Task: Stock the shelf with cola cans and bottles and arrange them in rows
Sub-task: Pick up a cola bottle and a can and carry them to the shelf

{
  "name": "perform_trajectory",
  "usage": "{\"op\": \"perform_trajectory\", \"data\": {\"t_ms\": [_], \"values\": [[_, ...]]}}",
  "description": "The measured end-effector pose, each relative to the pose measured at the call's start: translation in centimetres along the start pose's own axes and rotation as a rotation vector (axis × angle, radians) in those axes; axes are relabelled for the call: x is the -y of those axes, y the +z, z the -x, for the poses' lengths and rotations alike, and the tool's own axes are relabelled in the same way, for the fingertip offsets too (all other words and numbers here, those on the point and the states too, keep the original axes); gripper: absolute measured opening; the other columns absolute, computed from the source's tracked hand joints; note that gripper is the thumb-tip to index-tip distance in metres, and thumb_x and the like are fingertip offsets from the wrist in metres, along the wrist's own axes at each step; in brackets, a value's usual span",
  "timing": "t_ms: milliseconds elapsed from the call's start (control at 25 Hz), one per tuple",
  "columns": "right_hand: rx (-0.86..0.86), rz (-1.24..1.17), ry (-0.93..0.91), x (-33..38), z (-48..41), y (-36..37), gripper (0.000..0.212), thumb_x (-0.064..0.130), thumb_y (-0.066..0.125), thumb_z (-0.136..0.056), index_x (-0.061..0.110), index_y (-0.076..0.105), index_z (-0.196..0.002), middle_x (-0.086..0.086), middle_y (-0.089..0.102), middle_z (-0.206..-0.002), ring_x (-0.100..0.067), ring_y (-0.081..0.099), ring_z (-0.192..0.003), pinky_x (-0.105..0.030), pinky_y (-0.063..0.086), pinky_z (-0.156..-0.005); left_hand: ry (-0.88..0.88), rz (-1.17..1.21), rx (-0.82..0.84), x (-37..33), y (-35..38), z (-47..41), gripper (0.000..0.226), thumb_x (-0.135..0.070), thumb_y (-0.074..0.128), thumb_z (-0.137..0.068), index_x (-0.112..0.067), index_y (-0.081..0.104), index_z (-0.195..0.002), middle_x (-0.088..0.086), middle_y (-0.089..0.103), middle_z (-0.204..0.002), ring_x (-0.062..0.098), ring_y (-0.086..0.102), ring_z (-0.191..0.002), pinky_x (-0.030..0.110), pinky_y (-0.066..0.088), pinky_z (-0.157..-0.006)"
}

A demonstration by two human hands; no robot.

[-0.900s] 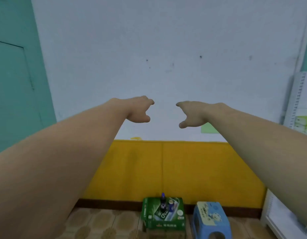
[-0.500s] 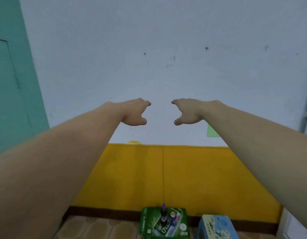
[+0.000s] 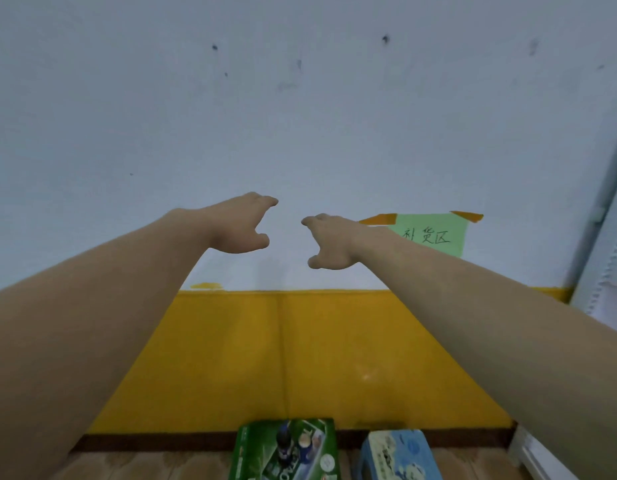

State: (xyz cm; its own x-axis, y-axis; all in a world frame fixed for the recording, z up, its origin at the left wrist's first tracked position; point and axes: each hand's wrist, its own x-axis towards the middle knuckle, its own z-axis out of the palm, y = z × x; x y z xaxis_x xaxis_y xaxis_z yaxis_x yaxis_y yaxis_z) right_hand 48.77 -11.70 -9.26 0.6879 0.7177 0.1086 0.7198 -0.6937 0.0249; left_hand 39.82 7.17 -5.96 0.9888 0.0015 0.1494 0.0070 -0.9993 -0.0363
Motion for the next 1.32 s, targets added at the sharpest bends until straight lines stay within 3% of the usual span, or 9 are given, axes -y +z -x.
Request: {"op": "perform_trajectory", "data": {"t_ms": [160,280,360,640,760,880,1000,1160,1320], "values": [[0.007,-0.023,0.01,-1.8,-5.1,0.4,0.085,0.038,0.064,-0.094,0.016,0.015,-0.159,-0.007,0.027,-0.162,-0.03,0.036,-0.143,-0.046,0.037,-0.114,0.055,-0.006,0.031,2.1,1.8,-5.0,0.073,-0.028,0.058,-0.098,-0.021,0.021,-0.159,0.007,0.028,-0.163,0.026,0.035,-0.145,0.041,0.032,-0.118],[0.042,-0.011,0.021,-2.5,-8.6,1.1,0.085,0.038,0.065,-0.094,0.017,0.015,-0.159,-0.007,0.028,-0.161,-0.029,0.037,-0.143,-0.044,0.037,-0.114,0.073,-0.008,0.087,4.3,2.4,-7.8,0.058,-0.028,0.056,-0.098,-0.027,0.035,-0.153,0.003,0.049,-0.148,0.022,0.052,-0.123,0.037,0.042,-0.107],[0.046,-0.011,0.024,-2.6,-11.3,1.8,0.084,0.038,0.065,-0.093,0.017,0.017,-0.159,-0.007,0.031,-0.16,-0.029,0.039,-0.141,-0.043,0.038,-0.112,0.065,-0.022,0.13,6.1,2.7,-9.7,0.047,-0.027,0.054,-0.099,-0.028,0.045,-0.145,-0.003,0.06,-0.134,0.017,0.053,-0.111,0.035,0.045,-0.102],[0.066,-0.001,0.005,-3.0,-19.6,8.7,0.074,0.039,0.062,-0.095,0.016,0.026,-0.156,-0.009,0.041,-0.151,-0.03,0.046,-0.134,-0.041,0.044,-0.105,0.041,0.008,0.198,10.7,10.4,-16.1,0.036,-0.026,0.053,-0.098,-0.028,0.057,-0.133,-0.006,0.064,-0.121,0.018,0.054,-0.112,0.037,0.046,-0.1],[0.023,-0.042,0.009,-4.4,-22.5,15.9,0.07,0.038,0.06,-0.095,0.017,0.028,-0.155,-0.008,0.044,-0.148,-0.029,0.047,-0.131,-0.042,0.046,-0.102,0.0,0.015,0.162,12.7,18.0,-18.8,0.033,-0.028,0.053,-0.099,-0.029,0.058,-0.132,-0.007,0.062,-0.119,0.016,0.053,-0.107,0.035,0.046,-0.095],[-0.102,-0.228,-0.034,-5.8,-23.3,24.7,0.063,0.036,0.06,-0.096,0.019,0.037,-0.151,-0.004,0.048,-0.147,-0.023,0.048,-0.131,-0.035,0.042,-0.105,-0.015,0.121,0.011,13.9,27.3,-19.5,0.031,-0.029,0.053,-0.099,-0.027,0.06,-0.129,-0.009,0.065,-0.105,0.013,0.057,-0.094,0.033,0.049,-0.088],[-0.221,-0.443,-0.062,-7.1,-23.5,36.6,0.052,0.032,0.064,-0.095,0.022,0.05,-0.144,0.003,0.056,-0.139,-0.014,0.052,-0.125,-0.023,0.038,-0.096,-0.027,0.272,-0.172,15.2,40.5,-19.8,0.027,-0.036,0.054,-0.1,-0.028,0.063,-0.124,-0.011,0.067,-0.097,0.013,0.062,-0.092,0.035,0.051,-0.083],[-0.267,-0.471,-0.068,-8.4,-24.2,53.0,0.05,0.03,0.068,-0.093,0.021,0.054,-0.14,0.003,0.06,-0.136,-0.015,0.057,-0.119,-0.019,0.037,-0.087,-0.047,0.415,-0.348,16.1,57.9,-19.8,0.025,-0.034,0.053,-0.102,-0.023,0.065,-0.121,-0.006,0.07,-0.095,0.013,0.063,-0.091,0.023,0.04,-0.07],[-0.25,-0.495,-0.068,-8.1,-23.0,67.4,0.055,0.032,0.068,-0.093,0.021,0.049,-0.143,0.003,0.061,-0.134,-0.017,0.057,-0.121,-0.024,0.038,-0.09,0.039,0.495,-0.38,15.2,70.3,-17.1,0.038,-0.04,0.037,-0.106,-0.019,0.067,-0.116,-0.006,0.07,-0.095,-0.007,0.058,-0.076,0.013,0.035,-0.06]]}}
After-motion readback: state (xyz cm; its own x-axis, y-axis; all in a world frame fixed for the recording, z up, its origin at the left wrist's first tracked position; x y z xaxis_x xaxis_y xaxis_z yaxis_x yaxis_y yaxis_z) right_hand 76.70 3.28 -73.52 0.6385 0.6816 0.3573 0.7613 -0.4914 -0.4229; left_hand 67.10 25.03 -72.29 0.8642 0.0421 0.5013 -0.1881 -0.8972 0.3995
